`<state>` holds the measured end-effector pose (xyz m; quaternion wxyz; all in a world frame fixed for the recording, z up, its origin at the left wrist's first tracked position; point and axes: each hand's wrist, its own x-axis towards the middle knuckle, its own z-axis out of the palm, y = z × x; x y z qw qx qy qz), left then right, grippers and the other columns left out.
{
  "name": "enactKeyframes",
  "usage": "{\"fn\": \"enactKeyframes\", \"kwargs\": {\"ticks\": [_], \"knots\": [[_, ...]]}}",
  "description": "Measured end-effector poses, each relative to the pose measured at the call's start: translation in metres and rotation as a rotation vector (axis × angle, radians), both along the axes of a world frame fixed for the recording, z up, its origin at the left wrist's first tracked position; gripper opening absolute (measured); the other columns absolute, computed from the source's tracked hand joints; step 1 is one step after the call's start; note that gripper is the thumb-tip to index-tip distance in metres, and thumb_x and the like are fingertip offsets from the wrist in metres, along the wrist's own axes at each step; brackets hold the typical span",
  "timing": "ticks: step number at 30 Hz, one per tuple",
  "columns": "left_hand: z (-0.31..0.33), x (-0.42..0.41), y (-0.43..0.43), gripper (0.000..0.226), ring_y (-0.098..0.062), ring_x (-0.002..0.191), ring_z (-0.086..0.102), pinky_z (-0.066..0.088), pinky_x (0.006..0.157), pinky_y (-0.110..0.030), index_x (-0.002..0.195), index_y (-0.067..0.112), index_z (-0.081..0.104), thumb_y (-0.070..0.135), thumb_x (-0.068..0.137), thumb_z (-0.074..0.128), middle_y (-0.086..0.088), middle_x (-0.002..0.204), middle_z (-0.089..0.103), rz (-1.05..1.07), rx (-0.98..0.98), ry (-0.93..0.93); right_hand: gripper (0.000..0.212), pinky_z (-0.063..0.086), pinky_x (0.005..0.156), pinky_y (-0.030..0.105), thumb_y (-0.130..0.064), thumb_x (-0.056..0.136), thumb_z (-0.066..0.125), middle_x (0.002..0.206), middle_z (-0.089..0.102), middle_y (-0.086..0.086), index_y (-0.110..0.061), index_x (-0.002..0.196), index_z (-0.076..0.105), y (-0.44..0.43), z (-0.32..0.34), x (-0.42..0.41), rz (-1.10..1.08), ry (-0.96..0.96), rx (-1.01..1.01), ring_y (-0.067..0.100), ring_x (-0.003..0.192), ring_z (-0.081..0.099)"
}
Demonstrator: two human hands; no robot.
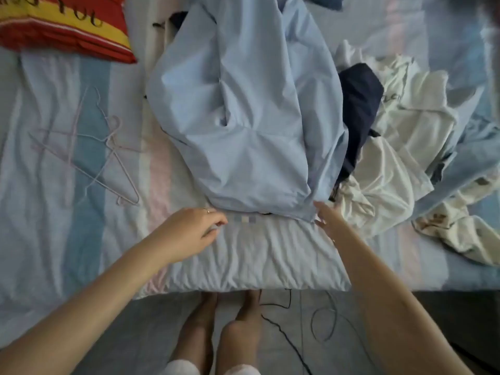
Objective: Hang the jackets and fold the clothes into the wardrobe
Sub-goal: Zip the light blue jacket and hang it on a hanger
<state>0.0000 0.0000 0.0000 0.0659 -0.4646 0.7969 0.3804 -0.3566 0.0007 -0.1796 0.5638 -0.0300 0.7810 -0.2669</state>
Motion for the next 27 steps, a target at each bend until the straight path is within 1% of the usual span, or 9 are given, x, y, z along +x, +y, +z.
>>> {"fn": "enactKeyframes", "kwargs": {"ticks": [5,8,11,14,17,21,23,25,27], "knots": [[-0.009,0.006,0.005,0.028,-0.012,0.104,0.059,0.044,0.088,-0.025,0.122,0.020,0.062,0.022,0.095,0.053,0.006,0.116,0.064,0.039,-0.035,0.033,0.044,0.046,0.060,0.026,-0.022,0.088,0.066,0.099,0.059,0.007,-0.002,0.125,0.050,-0.025,0.001,0.021,0.141,0.101,0.023,0.019,0.075,0.057],[-0.016,0.007,0.006,0.030,-0.015,0.107,0.058,0.044,0.091,-0.028,0.122,0.019,0.060,0.020,0.093,0.056,0.004,0.120,0.062,0.071,-0.032,0.032,0.041,0.045,0.080,0.033,-0.022,0.094,0.055,0.118,0.057,0.012,0.001,0.127,0.047,-0.029,0.029,0.055,0.326,0.264,0.046,0.031,0.108,0.057],[-0.017,-0.003,0.007,0.046,-0.023,0.123,0.052,0.040,0.100,-0.032,0.130,0.016,0.054,0.021,0.085,0.063,-0.003,0.138,0.050,0.103,-0.059,0.064,0.038,0.044,0.084,0.031,-0.016,0.092,0.050,0.120,0.060,0.013,-0.002,0.128,0.049,-0.023,0.077,0.094,0.510,0.257,-0.120,0.030,0.112,0.057],[-0.001,-0.022,0.007,0.092,-0.022,0.145,0.021,0.026,0.112,-0.037,0.150,0.018,0.023,0.038,0.076,0.074,-0.006,0.158,0.016,0.089,-0.117,0.024,0.033,0.050,0.081,0.026,-0.011,0.090,0.047,0.111,0.065,0.008,-0.005,0.122,0.055,-0.016,0.144,0.127,0.685,0.137,-0.347,0.021,0.102,0.061],[0.037,-0.045,0.009,0.121,-0.015,0.146,0.002,0.014,0.116,-0.035,0.148,0.022,-0.010,0.046,0.069,0.078,0.003,0.159,-0.003,0.185,-0.188,0.043,0.034,0.052,0.077,0.047,-0.027,0.084,0.048,0.092,0.064,0.023,0.003,0.097,0.056,-0.016,0.223,0.149,0.874,0.153,-0.547,0.022,0.079,0.059],[0.108,-0.050,-0.005,0.062,-0.021,0.107,0.058,0.040,0.083,-0.015,0.135,0.012,0.047,0.012,0.074,0.059,-0.005,0.126,0.055,0.572,-0.290,0.455,0.038,0.044,0.066,0.050,-0.031,0.090,0.056,0.067,0.050,0.017,0.005,0.080,0.048,-0.019,0.309,0.150,1.072,0.336,-0.698,0.024,0.062,0.044],[0.148,-0.044,-0.017,0.053,-0.024,0.100,0.061,0.042,0.081,-0.019,0.122,0.008,0.059,0.012,0.071,0.047,-0.008,0.113,0.064,0.594,-0.355,0.480,0.041,0.046,0.063,0.046,-0.041,0.088,0.060,0.069,0.054,0.015,0.000,0.088,0.054,-0.015,0.349,0.149,1.025,0.230,-0.805,0.017,0.061,0.049],[0.196,-0.038,-0.026,0.051,-0.024,0.103,0.062,0.046,0.086,-0.027,0.120,0.008,0.061,0.015,0.073,0.042,-0.008,0.111,0.066,0.613,-0.373,0.521,0.028,0.051,0.063,0.029,-0.028,0.087,0.069,0.079,0.060,0.009,-0.005,0.098,0.057,-0.010,0.383,0.143,0.808,0.090,-0.911,0.011,0.070,0.059],[0.241,-0.035,-0.035,0.041,-0.014,0.099,0.062,0.048,0.090,-0.026,0.114,0.010,0.062,0.010,0.080,0.039,-0.002,0.104,0.067,0.678,-0.338,0.682,0.046,0.050,0.076,0.020,-0.027,0.077,0.077,0.102,0.059,0.002,-0.008,0.110,0.053,-0.011,0.393,0.130,0.651,0.084,-0.946,0.006,0.085,0.062]]}}
